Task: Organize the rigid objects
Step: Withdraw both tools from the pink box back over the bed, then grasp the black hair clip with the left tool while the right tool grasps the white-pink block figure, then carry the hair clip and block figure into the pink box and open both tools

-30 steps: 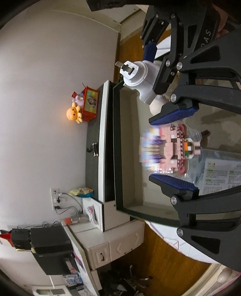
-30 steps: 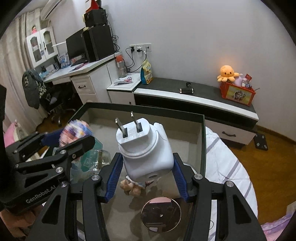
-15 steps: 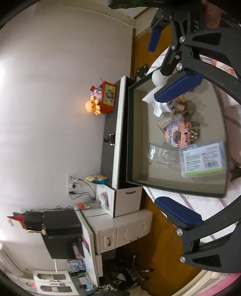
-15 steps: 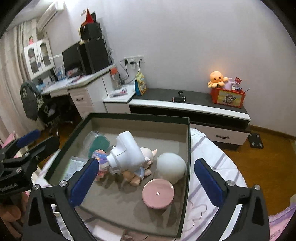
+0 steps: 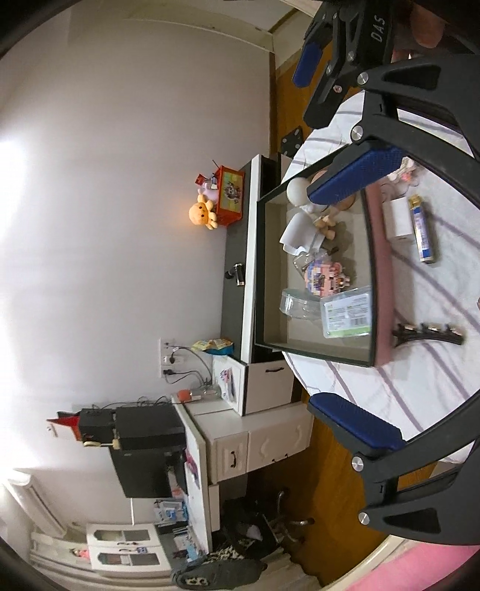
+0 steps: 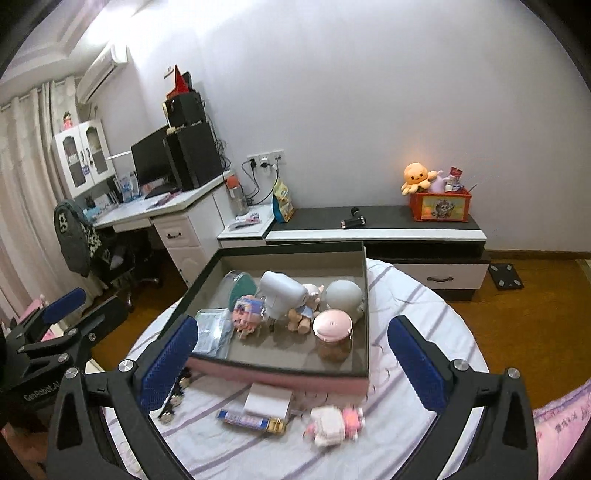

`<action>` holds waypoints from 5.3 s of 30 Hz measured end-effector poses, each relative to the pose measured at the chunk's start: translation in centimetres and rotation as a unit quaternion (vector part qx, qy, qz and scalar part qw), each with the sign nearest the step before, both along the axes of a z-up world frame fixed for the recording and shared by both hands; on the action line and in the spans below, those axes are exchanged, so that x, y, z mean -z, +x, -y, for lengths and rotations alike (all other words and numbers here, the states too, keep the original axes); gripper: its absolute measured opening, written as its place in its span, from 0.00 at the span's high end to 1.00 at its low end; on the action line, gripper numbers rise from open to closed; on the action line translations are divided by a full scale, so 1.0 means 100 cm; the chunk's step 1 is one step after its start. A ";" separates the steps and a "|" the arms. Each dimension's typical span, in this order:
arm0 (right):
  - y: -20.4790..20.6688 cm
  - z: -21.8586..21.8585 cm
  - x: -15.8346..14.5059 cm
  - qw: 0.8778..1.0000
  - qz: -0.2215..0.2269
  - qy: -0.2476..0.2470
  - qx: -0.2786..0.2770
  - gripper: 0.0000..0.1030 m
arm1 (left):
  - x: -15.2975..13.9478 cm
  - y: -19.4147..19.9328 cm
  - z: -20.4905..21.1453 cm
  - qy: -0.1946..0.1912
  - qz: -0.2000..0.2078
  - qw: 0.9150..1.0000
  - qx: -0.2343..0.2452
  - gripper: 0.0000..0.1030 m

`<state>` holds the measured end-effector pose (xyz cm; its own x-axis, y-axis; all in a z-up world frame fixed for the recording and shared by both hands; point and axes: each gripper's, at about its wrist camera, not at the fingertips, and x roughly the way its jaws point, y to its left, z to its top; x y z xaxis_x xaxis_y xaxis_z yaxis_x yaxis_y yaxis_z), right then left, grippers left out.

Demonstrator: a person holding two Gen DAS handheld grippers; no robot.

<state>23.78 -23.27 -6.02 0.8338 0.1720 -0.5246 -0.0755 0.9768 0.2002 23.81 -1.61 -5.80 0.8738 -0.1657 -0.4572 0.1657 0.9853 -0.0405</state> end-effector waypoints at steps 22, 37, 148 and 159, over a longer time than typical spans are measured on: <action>-0.109 -0.016 -0.001 1.000 0.020 -0.008 0.002 0.00 | 0.016 -0.108 -0.008 -0.004 0.000 1.000 -0.020 0.00; -0.121 -0.017 0.003 1.000 0.019 -0.011 0.000 0.00 | 0.016 -0.118 -0.009 -0.008 0.000 1.000 -0.021 0.00; 0.015 -0.012 0.020 0.997 -0.030 -0.053 -0.040 0.39 | 0.029 0.018 -0.006 -0.012 -0.048 0.998 0.038 0.82; 0.106 -0.002 0.027 0.997 -0.054 -0.054 -0.032 0.39 | 0.030 0.107 0.024 -0.024 -0.063 0.996 0.062 0.82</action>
